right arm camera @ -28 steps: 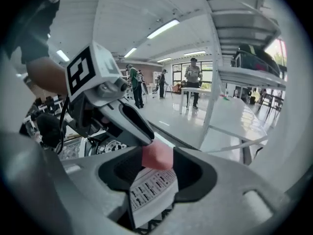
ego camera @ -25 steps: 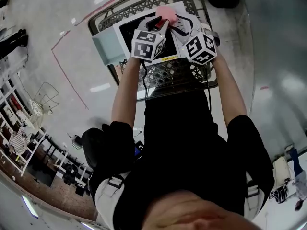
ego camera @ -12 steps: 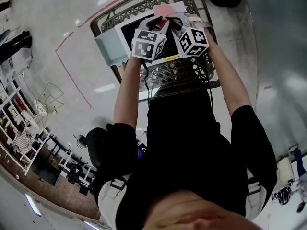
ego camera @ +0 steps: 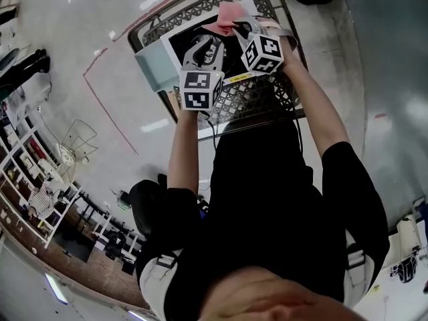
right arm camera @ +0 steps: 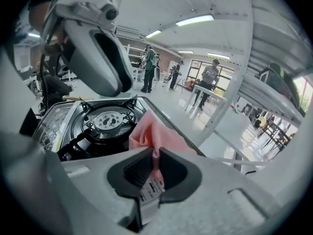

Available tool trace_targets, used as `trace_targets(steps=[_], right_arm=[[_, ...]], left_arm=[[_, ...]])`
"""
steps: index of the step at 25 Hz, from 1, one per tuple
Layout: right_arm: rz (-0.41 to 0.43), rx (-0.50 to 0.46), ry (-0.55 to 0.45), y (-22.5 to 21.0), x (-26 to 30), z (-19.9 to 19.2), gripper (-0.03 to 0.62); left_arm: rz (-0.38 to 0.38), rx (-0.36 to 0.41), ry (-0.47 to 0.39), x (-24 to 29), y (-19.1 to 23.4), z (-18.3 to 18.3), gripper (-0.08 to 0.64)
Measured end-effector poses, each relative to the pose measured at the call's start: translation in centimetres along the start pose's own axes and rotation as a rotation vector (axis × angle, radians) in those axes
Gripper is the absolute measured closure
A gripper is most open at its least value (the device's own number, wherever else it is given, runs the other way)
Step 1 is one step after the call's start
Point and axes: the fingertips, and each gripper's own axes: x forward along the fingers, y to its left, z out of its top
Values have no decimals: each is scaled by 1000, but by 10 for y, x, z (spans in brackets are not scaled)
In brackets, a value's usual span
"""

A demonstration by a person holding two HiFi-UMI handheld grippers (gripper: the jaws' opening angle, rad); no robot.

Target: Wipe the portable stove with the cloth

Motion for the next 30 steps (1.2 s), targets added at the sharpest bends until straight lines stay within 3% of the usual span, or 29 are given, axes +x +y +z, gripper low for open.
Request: trace_targets(steps=[7,14,30], right_arm=[[4,45,39,6,-2,1,557],[43,180,68,13,-7,-3,557],[27,200,153,46,-29,-18,555]], left_arm=[[70,-71,-30,-41,-6,-33,560],[87,-128,-40,-76,-8,-65,560],[51,-172,-38,-112,-27,-104,560]])
